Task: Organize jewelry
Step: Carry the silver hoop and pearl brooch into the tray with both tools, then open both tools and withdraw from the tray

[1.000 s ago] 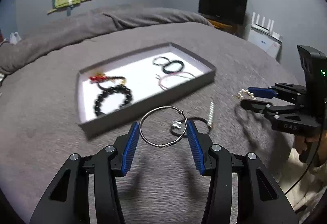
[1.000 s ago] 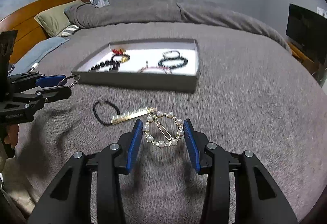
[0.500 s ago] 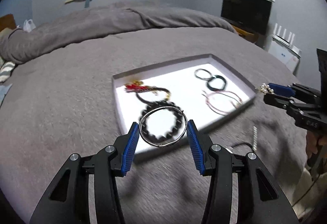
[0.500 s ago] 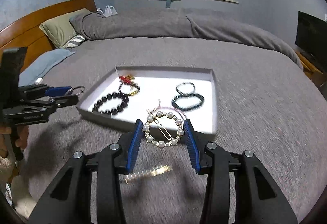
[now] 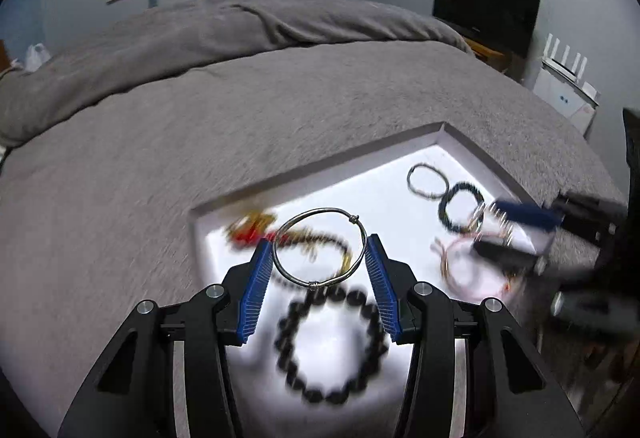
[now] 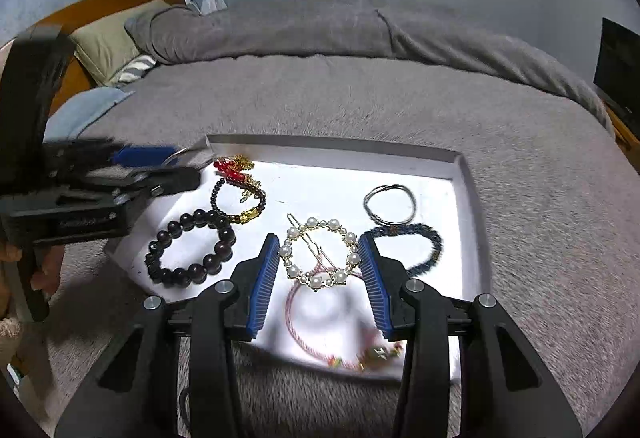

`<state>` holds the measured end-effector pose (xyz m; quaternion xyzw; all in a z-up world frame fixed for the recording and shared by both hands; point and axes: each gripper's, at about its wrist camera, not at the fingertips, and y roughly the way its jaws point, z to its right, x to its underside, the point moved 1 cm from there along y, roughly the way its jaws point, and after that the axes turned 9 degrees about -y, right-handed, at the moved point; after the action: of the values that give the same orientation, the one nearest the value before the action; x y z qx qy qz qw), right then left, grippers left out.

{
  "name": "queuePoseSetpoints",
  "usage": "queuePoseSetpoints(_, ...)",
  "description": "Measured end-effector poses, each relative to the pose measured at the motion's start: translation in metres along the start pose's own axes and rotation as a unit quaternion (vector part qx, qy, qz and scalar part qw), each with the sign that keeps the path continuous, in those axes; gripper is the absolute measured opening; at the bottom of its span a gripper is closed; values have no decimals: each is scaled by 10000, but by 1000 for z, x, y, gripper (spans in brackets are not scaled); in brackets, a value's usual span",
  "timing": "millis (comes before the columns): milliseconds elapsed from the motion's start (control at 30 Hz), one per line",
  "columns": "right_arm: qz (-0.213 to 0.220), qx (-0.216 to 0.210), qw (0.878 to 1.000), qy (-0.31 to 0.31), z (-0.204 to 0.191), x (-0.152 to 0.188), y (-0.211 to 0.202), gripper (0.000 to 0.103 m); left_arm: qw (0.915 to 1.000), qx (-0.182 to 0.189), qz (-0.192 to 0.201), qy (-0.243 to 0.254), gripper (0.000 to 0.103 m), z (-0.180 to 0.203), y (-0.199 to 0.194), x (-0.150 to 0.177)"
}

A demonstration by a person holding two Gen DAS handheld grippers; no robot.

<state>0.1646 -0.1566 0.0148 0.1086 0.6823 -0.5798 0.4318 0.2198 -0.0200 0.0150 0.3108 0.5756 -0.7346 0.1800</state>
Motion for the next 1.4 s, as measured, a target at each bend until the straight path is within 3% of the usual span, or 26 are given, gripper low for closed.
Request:
queuePoseSetpoints(267,-275,-385,9989,31,-7,2,26,41,9984,103,-557,81,50,9,61,-21)
queuePoseSetpoints(367,-379,-466,9982,-23,-9,3,33,41,9964,199,-804,-189,50,3,77,-21)
queuePoseSetpoints(767,-486,-649,9966,-163,-17,5,42,42,9945,193,-984,-286,51,0,89,-22)
queuePoseSetpoints(933,-348,-617,9974,-121,-14,6,33,43,9966,190,-745,-284,55,2,81,-27)
queuePoseSetpoints(1033,-263,-565,9980,-56,-10,7,23,53,9974,188,-629,-283,56,1,72,-29)
queuePoseSetpoints(1100,-218,-514,9984,-20,-8,8,14,54,9978,167,-576,-295,56,-2,64,-29)
queuePoseSetpoints(1200,-83,-422,9991,34,-4,11,-6,56,9985,108,-460,-279,62,-2,48,-28)
queuePoseSetpoints(1267,38,-362,9993,83,-1,14,-22,67,9990,87,-335,-295,68,-2,34,-26)
queuePoseSetpoints(1400,198,-226,9993,210,3,19,-50,71,9992,112,-82,-383,75,-2,6,-21)
